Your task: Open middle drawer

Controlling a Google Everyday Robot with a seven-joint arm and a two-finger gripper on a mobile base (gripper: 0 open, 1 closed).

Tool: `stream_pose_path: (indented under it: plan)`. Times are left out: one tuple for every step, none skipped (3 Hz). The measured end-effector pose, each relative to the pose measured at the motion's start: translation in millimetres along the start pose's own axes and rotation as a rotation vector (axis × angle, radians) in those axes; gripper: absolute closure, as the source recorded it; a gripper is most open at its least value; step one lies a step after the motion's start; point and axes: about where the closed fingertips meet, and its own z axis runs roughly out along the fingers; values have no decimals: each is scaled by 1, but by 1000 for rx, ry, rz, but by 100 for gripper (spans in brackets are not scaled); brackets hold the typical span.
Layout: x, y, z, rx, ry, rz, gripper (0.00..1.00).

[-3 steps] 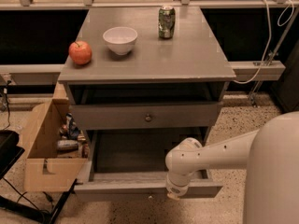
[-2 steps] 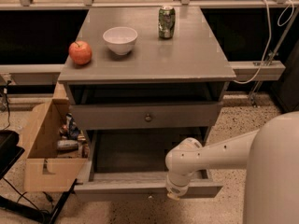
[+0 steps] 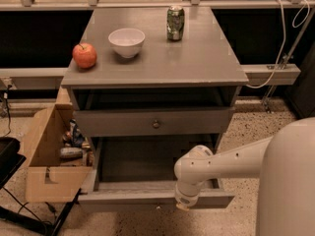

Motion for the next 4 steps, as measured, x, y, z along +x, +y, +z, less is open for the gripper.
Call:
stream_pose_path:
  plan:
    - [0, 0, 0, 0, 0, 0, 35]
    - [0, 0, 0, 0, 0, 0, 12]
    - [0, 0, 0, 0, 0, 0, 0]
    - [1, 0, -3, 1, -1, -2, 0]
